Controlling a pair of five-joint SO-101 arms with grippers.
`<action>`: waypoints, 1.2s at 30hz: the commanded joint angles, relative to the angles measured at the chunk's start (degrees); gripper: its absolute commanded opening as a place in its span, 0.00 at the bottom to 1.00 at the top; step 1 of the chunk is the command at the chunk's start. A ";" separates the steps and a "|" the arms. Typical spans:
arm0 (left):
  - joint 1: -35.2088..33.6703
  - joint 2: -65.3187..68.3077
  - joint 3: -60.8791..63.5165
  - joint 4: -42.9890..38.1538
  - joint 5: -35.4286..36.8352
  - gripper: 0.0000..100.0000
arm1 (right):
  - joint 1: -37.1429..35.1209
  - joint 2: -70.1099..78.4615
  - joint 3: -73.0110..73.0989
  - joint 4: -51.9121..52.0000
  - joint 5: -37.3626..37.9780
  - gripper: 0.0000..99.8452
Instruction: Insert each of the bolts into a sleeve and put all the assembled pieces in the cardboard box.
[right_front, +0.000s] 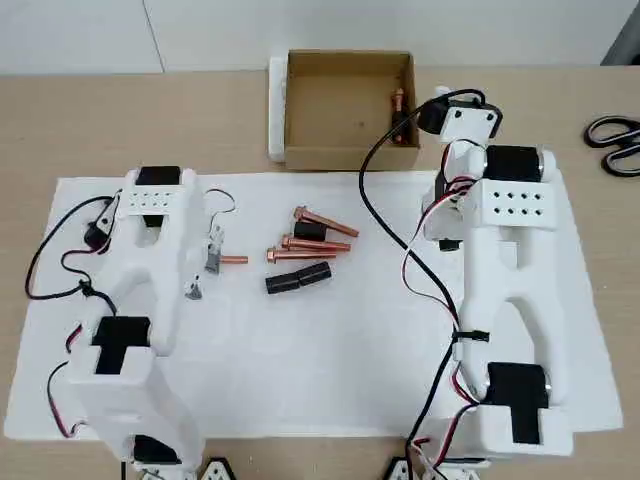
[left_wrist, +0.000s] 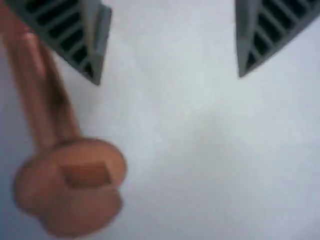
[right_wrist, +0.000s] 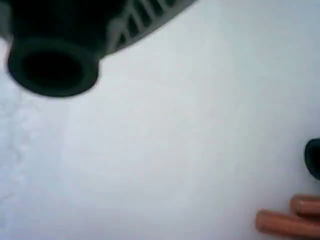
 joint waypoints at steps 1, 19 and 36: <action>1.14 -5.89 -0.22 1.05 -0.79 0.17 | -0.13 -3.12 -0.53 -0.84 0.44 0.01; 1.49 -11.87 7.25 -12.04 2.81 0.17 | 0.04 -3.03 -0.44 -0.92 0.44 0.01; -3.25 -11.87 13.14 -21.19 2.81 0.17 | -0.22 -3.12 -0.35 -0.84 0.35 0.01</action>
